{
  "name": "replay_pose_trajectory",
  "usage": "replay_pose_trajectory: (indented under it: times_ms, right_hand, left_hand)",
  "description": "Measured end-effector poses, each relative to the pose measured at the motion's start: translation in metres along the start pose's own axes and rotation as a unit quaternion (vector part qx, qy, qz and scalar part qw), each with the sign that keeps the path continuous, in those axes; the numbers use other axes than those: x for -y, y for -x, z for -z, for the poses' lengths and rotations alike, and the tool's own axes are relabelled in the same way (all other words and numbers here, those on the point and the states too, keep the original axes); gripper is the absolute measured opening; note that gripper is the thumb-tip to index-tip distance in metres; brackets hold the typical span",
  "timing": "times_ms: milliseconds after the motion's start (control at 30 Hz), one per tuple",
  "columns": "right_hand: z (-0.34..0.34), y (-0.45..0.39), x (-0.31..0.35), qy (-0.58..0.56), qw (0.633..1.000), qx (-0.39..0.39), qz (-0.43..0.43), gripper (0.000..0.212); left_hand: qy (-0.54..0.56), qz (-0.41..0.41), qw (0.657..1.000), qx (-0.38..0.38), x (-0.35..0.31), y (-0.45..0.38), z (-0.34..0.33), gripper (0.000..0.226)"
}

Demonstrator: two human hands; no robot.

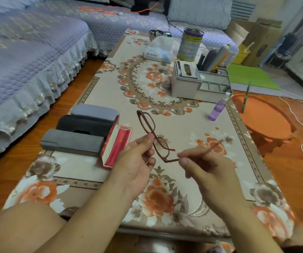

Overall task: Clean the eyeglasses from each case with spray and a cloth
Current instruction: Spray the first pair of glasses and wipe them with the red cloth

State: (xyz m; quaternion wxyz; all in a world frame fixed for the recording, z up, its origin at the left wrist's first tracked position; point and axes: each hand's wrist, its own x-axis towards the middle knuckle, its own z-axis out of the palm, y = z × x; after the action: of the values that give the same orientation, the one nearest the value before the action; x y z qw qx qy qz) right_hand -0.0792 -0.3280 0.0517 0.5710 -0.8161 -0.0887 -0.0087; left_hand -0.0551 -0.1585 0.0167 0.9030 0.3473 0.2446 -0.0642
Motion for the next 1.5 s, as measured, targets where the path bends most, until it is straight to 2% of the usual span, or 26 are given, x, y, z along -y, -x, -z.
replay_pose_trajectory:
  times_ms: [100,167,267,367,467,600,700,800,933,1000,1033,1100,1133,1167,1200,1267,1367,1500]
  right_hand:
    - [-0.023,-0.013,0.005,-0.018,0.997,-0.077,0.012,0.013]
    - [-0.034,-0.025,0.001,0.018,0.994,-0.108,0.028,0.012]
    - [-0.046,-0.034,-0.005,0.125,0.980,-0.136,0.075,0.013]
    - [-0.055,-0.030,-0.007,0.154,0.973,-0.144,0.091,0.016]
    - [-0.061,-0.023,-0.010,0.136,0.979,-0.125,0.085,0.022]
    - [-0.069,-0.018,-0.013,0.177,0.976,-0.099,0.079,0.023]
    - [-0.067,-0.019,-0.010,0.070,0.996,-0.048,-0.027,0.022]
    - [-0.068,-0.020,-0.007,-0.035,0.994,0.007,-0.103,0.020]
    - [-0.077,-0.026,-0.011,-0.059,0.987,0.014,-0.151,0.010]
    - [-0.072,-0.037,-0.013,0.004,0.988,0.047,-0.149,0.008]
    - [-0.066,-0.044,-0.012,0.048,0.985,0.082,-0.141,0.008]
    - [-0.052,-0.061,-0.004,0.157,0.963,0.188,-0.111,0.009]
    - [-0.046,-0.069,0.002,0.224,0.939,0.250,-0.081,0.010]
    - [-0.041,-0.076,0.008,0.292,0.904,0.310,-0.040,0.011]
    - [-0.039,-0.083,0.014,0.351,0.864,0.362,0.005,0.011]
    - [-0.041,-0.091,0.029,0.423,0.795,0.428,0.075,0.012]
    - [-0.047,-0.099,0.046,0.459,0.746,0.467,0.121,0.013]
    - [-0.059,-0.105,0.059,0.489,0.694,0.511,0.136,0.013]
  left_hand:
    - [-0.024,-0.022,0.999,0.000,0.005,0.004,-0.002,0.021]
    - [-0.040,-0.027,0.999,0.005,0.009,0.008,-0.002,0.023]
    - [-0.047,-0.035,0.998,0.013,0.013,0.014,-0.002,0.019]
    - [-0.045,-0.048,0.998,0.007,0.013,0.016,0.000,0.018]
    - [-0.051,-0.050,0.997,-0.005,0.009,0.017,0.002,0.025]
    - [-0.068,-0.040,0.997,-0.019,0.008,0.020,0.008,0.027]
    - [-0.124,-0.054,0.990,-0.049,0.005,0.024,0.012,0.019]
    - [-0.209,-0.090,0.970,-0.086,-0.001,0.028,0.018,0.004]
    - [-0.259,-0.103,0.956,-0.090,-0.010,0.031,0.027,0.008]
    - [-0.346,-0.141,0.924,-0.083,-0.016,0.031,0.034,0.012]
    - [-0.423,-0.188,0.882,-0.092,-0.019,0.031,0.039,0.011]
    - [-0.557,-0.324,0.754,-0.126,-0.029,0.032,0.049,0.004]
    - [-0.601,-0.380,0.693,-0.123,-0.034,0.032,0.052,0.010]
    - [-0.633,-0.408,0.650,-0.099,-0.037,0.031,0.056,0.017]
    - [-0.662,-0.406,0.627,-0.065,-0.039,0.031,0.058,0.021]
    - [-0.701,-0.352,0.620,-0.004,-0.040,0.033,0.059,0.022]
    - [-0.718,-0.270,0.641,0.034,-0.034,0.033,0.059,0.016]
    - [-0.662,-0.166,0.730,0.042,-0.035,0.032,0.059,0.008]
